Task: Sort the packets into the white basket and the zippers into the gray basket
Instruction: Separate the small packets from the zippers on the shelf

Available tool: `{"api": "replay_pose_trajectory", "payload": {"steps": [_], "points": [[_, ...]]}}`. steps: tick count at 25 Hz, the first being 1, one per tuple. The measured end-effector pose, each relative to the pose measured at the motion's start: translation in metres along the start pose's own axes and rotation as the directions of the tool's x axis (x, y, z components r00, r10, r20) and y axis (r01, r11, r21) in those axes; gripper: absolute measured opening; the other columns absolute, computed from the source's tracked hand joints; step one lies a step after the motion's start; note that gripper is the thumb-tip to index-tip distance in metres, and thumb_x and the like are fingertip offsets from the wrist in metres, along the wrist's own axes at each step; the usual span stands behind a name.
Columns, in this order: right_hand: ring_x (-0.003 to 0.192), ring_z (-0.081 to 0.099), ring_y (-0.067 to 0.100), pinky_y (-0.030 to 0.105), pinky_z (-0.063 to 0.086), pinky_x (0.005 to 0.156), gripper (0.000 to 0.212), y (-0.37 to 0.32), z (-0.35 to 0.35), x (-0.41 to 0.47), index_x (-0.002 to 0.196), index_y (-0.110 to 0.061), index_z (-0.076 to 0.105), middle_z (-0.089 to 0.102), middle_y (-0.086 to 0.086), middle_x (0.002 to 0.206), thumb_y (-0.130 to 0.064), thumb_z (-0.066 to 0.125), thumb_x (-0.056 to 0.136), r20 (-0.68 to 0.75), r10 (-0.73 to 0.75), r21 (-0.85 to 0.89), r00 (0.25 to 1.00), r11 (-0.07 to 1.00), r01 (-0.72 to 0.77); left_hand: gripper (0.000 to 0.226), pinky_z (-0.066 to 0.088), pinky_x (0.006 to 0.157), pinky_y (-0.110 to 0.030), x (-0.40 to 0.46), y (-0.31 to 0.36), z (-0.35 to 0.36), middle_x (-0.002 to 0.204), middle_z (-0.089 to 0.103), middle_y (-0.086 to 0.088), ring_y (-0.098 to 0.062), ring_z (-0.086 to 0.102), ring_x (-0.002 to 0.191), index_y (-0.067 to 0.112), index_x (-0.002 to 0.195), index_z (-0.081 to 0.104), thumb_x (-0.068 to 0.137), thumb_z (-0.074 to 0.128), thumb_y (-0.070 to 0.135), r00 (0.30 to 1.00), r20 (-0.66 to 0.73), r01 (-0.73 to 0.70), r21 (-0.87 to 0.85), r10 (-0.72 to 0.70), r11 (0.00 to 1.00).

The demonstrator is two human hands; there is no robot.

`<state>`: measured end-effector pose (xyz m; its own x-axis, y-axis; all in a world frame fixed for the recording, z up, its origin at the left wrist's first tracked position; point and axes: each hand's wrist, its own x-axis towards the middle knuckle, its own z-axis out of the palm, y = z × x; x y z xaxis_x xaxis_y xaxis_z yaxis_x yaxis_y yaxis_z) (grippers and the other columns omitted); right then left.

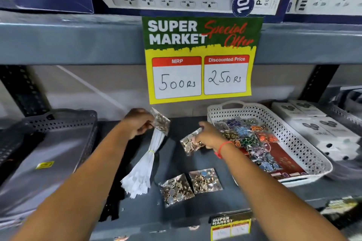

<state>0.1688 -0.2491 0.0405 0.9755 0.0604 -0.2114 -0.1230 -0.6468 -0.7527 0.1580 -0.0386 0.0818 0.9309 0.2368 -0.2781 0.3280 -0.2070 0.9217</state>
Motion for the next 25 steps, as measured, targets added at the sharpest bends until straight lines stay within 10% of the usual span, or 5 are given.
{"api": "replay_pose_trajectory", "payload": {"steps": [4, 9, 14, 19, 25], "points": [[0.11, 0.058, 0.031, 0.041, 0.056, 0.087, 0.043, 0.012, -0.012, -0.006, 0.123, -0.003, 0.053, 0.058, 0.017, 0.117, -0.001, 0.061, 0.08, -0.009, 0.082, -0.127, 0.997, 0.988, -0.083, 0.03, 0.029, 0.024, -0.004, -0.023, -0.049, 0.049, 0.025, 0.054, -0.002, -0.006, 0.049, 0.019, 0.004, 0.059, 0.051, 0.084, 0.05, -0.012, 0.986, 0.084, 0.158, -0.144, -0.147, 0.977], [0.121, 0.052, 0.033, 0.037, 0.046, 0.1, 0.051, 0.02, 0.008, -0.019, 0.139, 0.001, 0.035, 0.051, 0.022, 0.134, -0.001, 0.048, 0.09, 0.05, 0.106, -0.39, 0.993, 0.918, -0.078, 0.01, 0.041, 0.031, -0.016, -0.03, -0.088, 0.071, 0.073, 0.064, -0.015, -0.016, 0.061, 0.04, 0.001, 0.09, 0.051, 0.081, 0.049, -0.003, 0.991, -0.098, 0.122, 0.335, -0.094, 0.934], [0.12, 0.054, 0.036, 0.041, 0.047, 0.098, 0.038, 0.019, 0.017, -0.036, 0.129, 0.0, 0.044, 0.052, 0.022, 0.131, -0.001, 0.041, 0.091, -0.063, -0.044, -0.692, 0.997, 0.722, -0.012, 0.025, 0.054, 0.074, -0.035, -0.037, -0.082, 0.059, 0.104, 0.068, -0.015, -0.031, 0.066, 0.088, 0.001, 0.107, 0.056, 0.086, 0.054, 0.013, 0.985, -0.123, 0.011, 0.746, 0.122, 0.666], [0.111, 0.06, 0.036, 0.04, 0.052, 0.088, 0.028, -0.025, 0.04, -0.044, 0.115, -0.003, 0.059, 0.062, 0.02, 0.12, -0.014, 0.051, 0.09, -0.096, -0.289, -0.591, 0.952, 0.787, 0.179, 0.016, 0.047, 0.066, -0.035, -0.041, -0.081, -0.019, 0.098, 0.068, -0.022, -0.036, 0.06, 0.079, 0.003, 0.084, 0.059, 0.085, 0.051, 0.017, 0.946, -0.278, 0.089, 0.72, 0.168, 0.689], [0.113, 0.06, 0.036, 0.039, 0.051, 0.091, 0.03, -0.06, 0.142, -0.064, 0.114, -0.002, 0.062, 0.063, 0.02, 0.121, -0.019, 0.048, 0.094, 0.166, -0.271, -0.516, 0.948, 0.796, 0.318, 0.043, 0.051, 0.082, -0.038, -0.07, -0.124, -0.033, 0.113, 0.065, -0.021, -0.039, 0.063, 0.103, 0.005, 0.109, 0.061, 0.08, 0.057, 0.037, 0.961, -0.275, 0.227, 0.687, -0.043, 0.69]]}}
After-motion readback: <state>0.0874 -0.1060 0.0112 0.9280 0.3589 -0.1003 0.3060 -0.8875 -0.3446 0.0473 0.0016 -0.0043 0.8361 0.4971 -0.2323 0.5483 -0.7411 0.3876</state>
